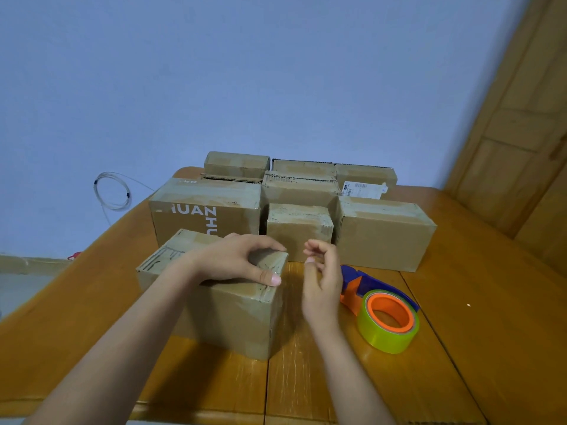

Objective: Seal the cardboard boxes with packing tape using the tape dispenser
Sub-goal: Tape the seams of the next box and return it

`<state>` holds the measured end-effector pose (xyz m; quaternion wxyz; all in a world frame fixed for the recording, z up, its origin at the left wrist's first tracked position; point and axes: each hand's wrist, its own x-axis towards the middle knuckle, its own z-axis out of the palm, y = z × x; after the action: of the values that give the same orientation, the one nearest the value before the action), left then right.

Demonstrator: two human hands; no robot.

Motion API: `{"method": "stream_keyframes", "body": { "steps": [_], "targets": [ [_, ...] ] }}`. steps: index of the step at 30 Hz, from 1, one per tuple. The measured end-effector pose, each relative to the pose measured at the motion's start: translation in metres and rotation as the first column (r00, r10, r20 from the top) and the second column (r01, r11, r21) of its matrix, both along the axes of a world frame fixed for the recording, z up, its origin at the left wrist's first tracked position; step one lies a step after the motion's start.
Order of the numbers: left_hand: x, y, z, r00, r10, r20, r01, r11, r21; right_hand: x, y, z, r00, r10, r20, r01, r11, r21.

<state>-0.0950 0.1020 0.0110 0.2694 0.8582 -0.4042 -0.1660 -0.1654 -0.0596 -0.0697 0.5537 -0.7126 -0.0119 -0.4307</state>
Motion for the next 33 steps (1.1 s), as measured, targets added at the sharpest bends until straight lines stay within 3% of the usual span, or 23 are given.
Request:
{"method": "stream_keyframes", "body": {
  "steps": [6, 10, 12, 14, 16, 18, 19, 21, 24, 29, 33],
  "targets": [
    [-0.007, -0.002, 0.003, 0.955, -0.214, -0.203, 0.173, 0.965, -0.199, 0.005, -0.012, 0.029, 0.994, 0.018, 0.104, -0.009, 0.996, -0.091],
    [-0.012, -0.007, 0.006, 0.912, -0.335, -0.235, 0.270, 0.924, -0.270, 0.011, -0.006, 0.042, 0.990, 0.057, 0.131, -0.028, 0.977, -0.212],
    [-0.014, 0.000, 0.015, 0.939, -0.278, -0.200, 0.188, 0.907, -0.377, 0.012, -0.001, 0.048, 0.989, 0.102, 0.105, -0.072, 0.965, -0.252],
    [-0.013, 0.012, 0.026, 0.985, -0.114, -0.126, 0.048, 0.897, -0.440, 0.010, 0.001, 0.055, 0.989, 0.146, 0.030, -0.131, 0.949, -0.286],
    [-0.012, 0.024, 0.033, 0.980, 0.174, 0.091, -0.138, 0.940, -0.312, 0.007, 0.003, 0.061, 0.966, 0.215, -0.141, -0.251, 0.908, -0.335],
    [-0.015, 0.033, 0.033, 0.841, 0.407, 0.356, -0.444, 0.896, 0.026, 0.006, 0.007, 0.064, 0.885, 0.265, -0.383, -0.423, 0.804, -0.418],
    [-0.017, 0.034, 0.029, 0.804, 0.425, 0.416, -0.528, 0.832, 0.172, 0.006, 0.009, 0.064, 0.826, 0.270, -0.494, -0.508, 0.736, -0.447],
    [-0.021, 0.030, 0.017, 0.852, 0.393, 0.344, -0.505, 0.791, 0.346, 0.004, 0.014, 0.062, 0.684, 0.283, -0.672, -0.663, 0.625, -0.412],
    [-0.023, 0.024, -0.001, 0.899, 0.293, 0.325, -0.405, 0.840, 0.362, -0.003, 0.012, 0.062, 0.561, 0.241, -0.792, -0.736, 0.584, -0.343],
    [-0.013, 0.014, -0.009, 0.919, 0.123, 0.375, -0.228, 0.941, 0.249, -0.022, -0.002, 0.067, 0.618, 0.132, -0.775, -0.674, 0.595, -0.437],
    [-0.009, -0.002, -0.010, 0.921, 0.067, 0.385, -0.159, 0.964, 0.213, -0.033, -0.027, 0.072, 0.661, 0.125, -0.740, -0.644, 0.599, -0.475]
  ]
}}
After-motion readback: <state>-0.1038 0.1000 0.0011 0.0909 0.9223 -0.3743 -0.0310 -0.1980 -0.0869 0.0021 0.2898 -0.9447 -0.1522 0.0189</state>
